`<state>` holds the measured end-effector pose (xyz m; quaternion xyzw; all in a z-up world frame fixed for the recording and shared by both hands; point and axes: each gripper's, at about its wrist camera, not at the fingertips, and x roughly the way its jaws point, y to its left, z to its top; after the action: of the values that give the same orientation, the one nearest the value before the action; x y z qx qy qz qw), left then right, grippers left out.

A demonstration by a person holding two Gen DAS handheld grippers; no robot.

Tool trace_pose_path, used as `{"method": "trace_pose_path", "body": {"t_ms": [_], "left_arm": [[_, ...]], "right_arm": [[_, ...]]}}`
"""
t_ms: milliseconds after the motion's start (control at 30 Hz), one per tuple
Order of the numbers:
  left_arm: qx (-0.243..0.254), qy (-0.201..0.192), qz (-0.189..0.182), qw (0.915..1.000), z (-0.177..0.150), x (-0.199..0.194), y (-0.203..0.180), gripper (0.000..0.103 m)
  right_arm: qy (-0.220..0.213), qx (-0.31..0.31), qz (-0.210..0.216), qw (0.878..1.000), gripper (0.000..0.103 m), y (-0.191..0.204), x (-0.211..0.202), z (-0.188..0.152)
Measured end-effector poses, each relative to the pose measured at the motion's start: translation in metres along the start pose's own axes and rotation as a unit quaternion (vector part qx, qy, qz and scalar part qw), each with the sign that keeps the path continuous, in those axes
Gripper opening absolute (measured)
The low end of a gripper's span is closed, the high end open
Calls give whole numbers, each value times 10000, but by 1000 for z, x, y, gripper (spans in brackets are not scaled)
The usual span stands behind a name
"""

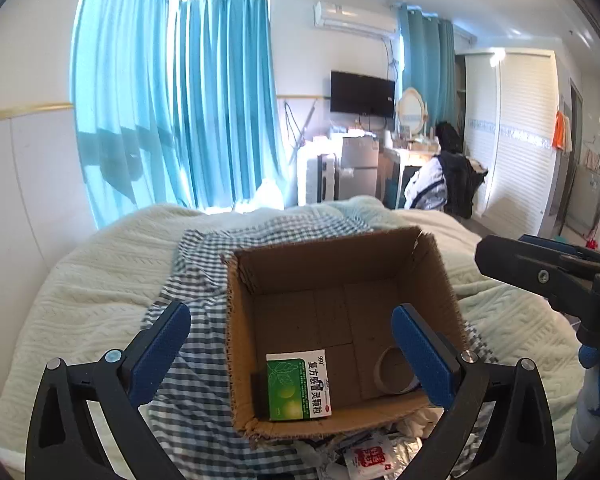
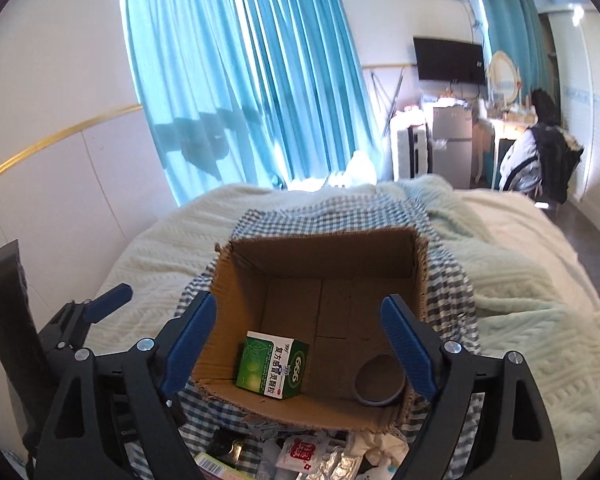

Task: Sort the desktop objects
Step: 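Open both grippers to drop the green box and tape roll into the box, then grasp the amoxicillin box with the left gripper while the right grasps the floss tub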

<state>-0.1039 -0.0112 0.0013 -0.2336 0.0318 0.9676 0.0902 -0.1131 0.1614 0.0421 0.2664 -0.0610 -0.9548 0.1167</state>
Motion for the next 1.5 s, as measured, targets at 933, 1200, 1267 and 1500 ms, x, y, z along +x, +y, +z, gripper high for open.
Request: {"method": "trace_pose_path", "body": {"t_ms": [933, 1200, 1267, 1500], "left_arm": [[38, -598, -142, 9981, -33, -95, 5, 103], [189, -144, -287, 9993, -69, -65, 20, 103], [395, 18, -251, 9989, -83, -60, 18, 103], [988, 900, -1113, 9848, -122, -33, 11, 103]], "right_arm": [[-781, -176, -621, 9949, 103, 7, -120, -54], [-351, -150, -620, 9973, 103, 0, -93, -96], [-227, -169, -590, 9979, 103, -1, -87, -107], [502, -593, -397, 9962, 103, 3, -54, -154]]}}
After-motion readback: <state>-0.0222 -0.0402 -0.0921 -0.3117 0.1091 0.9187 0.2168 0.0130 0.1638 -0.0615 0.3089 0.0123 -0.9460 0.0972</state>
